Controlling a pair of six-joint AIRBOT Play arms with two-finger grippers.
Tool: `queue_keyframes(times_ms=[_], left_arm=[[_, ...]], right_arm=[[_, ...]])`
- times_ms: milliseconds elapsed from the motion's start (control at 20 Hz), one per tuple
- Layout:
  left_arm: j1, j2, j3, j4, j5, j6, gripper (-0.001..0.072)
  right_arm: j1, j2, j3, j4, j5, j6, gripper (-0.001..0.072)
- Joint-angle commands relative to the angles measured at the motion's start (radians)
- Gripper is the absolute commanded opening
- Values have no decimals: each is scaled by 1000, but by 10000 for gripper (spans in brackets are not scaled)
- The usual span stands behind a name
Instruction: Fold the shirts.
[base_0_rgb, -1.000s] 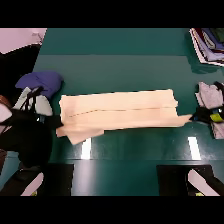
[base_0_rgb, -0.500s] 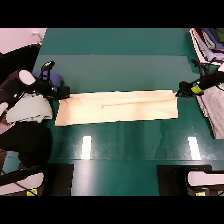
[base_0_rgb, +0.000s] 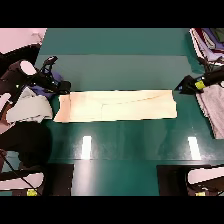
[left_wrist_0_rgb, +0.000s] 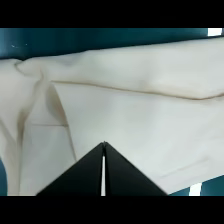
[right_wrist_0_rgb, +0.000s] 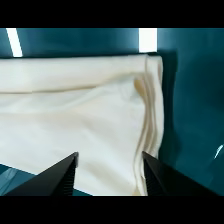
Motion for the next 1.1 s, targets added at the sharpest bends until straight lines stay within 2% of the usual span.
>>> queue_keyframes(times_ms=[0, 150, 350, 400, 450, 500, 550, 600, 750, 1050], left_arm=[[0, 4, 11, -15, -41, 0, 48], [0, 3, 10, -96, -24, 0, 48], [-1, -1, 10, -164, 23, -2, 29], [-1, -1, 10, -182, 26, -2, 28], [-1, -1, 10, -199, 32, -2, 28], [-13, -1, 10, -208, 52, -2, 28], [-37, -3, 10, -207, 80, -2, 28], [-68, -8, 10, -209, 111, -2, 28], [-199, -61, 18, -212, 207, 0, 28], [-407, -305, 218, -214, 202, -6, 28]], right_arm=[[-77, 11, -107, 18, 25, -17, 561], [-99, 3, -249, 32, -46, -40, 560], [-48, -16, -340, 161, -141, -110, 548], [-24, -17, -337, 164, -162, -111, 507], [-1, -17, -323, 165, -174, -122, 328], [14, -16, -305, 168, -178, -138, 194], [28, -14, -283, 172, -167, -145, 73], [42, -13, -252, 172, -142, -147, 18], [69, 35, -149, 174, -61, -146, 17], [196, 206, 93, 180, -22, -73, 17]])
